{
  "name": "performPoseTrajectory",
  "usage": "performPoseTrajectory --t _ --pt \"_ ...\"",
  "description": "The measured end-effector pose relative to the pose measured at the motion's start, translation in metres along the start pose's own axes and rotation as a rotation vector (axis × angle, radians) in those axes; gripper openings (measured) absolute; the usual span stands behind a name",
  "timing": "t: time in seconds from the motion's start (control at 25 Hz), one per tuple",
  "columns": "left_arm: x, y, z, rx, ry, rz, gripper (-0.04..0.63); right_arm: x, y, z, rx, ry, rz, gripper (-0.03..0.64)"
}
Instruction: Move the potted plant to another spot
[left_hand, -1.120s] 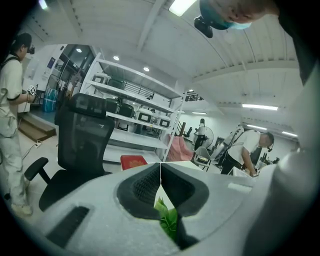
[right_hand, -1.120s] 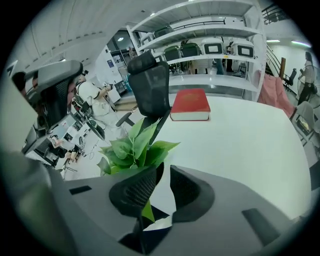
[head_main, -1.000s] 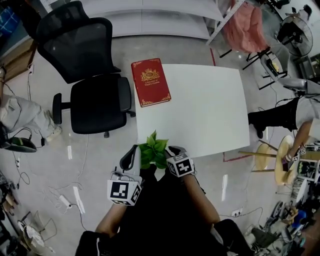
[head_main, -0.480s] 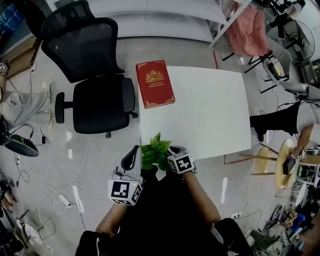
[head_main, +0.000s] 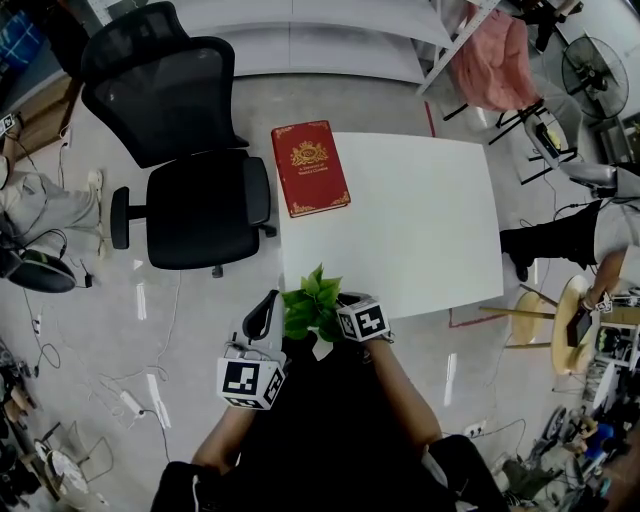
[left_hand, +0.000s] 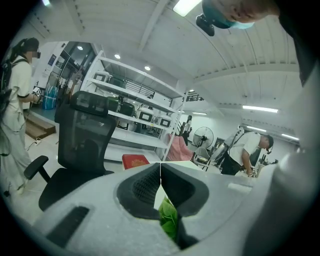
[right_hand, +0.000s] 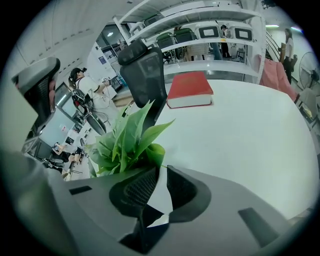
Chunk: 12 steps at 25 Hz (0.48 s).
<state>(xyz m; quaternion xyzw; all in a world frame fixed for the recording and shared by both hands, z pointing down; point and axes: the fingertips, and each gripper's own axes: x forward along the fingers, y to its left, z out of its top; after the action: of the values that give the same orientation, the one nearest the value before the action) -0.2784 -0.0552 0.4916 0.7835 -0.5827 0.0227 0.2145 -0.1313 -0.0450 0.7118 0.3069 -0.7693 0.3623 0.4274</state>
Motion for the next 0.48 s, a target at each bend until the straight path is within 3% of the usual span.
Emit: performPoseTrajectory --t 0.48 --pt "-0.0003 0.005 0.0036 0.0 -0.005 0.007 0.018 -0.0006 0.0025 0.0002 0.081 -0.012 0.014 0.029"
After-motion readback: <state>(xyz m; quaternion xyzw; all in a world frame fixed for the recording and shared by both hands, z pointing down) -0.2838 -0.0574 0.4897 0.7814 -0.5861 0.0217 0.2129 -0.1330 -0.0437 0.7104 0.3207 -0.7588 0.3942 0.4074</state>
